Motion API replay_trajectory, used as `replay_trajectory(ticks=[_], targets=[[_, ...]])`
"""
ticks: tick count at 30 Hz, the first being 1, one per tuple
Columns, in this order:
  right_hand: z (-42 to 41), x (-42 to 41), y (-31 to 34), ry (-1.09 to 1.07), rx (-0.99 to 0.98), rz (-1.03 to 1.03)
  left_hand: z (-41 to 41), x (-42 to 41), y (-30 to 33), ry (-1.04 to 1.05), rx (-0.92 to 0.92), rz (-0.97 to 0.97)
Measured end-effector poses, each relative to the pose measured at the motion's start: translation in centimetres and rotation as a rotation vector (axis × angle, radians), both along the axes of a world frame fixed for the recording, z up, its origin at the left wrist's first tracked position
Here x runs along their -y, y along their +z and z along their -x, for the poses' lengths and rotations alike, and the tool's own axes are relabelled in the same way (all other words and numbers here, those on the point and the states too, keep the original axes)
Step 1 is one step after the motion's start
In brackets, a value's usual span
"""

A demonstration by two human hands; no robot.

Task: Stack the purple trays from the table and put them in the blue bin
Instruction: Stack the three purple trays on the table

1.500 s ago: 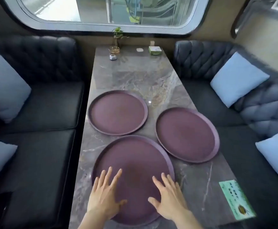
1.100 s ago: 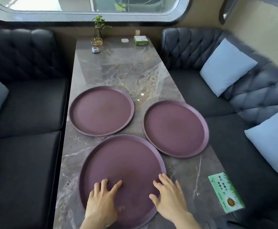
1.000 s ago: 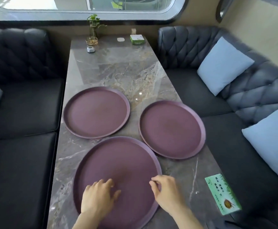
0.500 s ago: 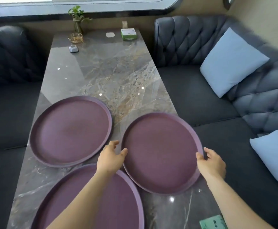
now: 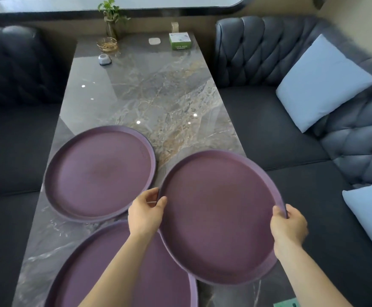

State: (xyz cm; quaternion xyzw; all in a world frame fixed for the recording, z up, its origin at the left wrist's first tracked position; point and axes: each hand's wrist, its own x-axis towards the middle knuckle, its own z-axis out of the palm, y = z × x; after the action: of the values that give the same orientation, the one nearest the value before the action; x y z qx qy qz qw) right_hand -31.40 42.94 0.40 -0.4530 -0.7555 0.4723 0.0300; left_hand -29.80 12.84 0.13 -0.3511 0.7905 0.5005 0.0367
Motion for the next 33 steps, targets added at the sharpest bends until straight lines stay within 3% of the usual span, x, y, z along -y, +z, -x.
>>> replay_trajectory(ticks=[7, 15, 21, 33], targets=[[-8.6, 7.5, 0.5, 0.215, 0.049, -0.169, -10.9, 8.7, 1.8, 0.136, 0.030, 0.256], [-17.2, 14.8, -2.2, 0.433, 0.098, -0.298, -22.1, 16.0, 0.3, 0.161, 0.176, 0.365], [-19.2, 16.4, -3.1, 0.535, 0.149, -0.425, -24.7, 16.8, -0.6, 0.133, 0.191, 0.379], [-19.0, 16.6, -3.6, 0.517, 0.177, -0.436, -24.7, 17.8, -2.0, 0.136, 0.189, 0.385]])
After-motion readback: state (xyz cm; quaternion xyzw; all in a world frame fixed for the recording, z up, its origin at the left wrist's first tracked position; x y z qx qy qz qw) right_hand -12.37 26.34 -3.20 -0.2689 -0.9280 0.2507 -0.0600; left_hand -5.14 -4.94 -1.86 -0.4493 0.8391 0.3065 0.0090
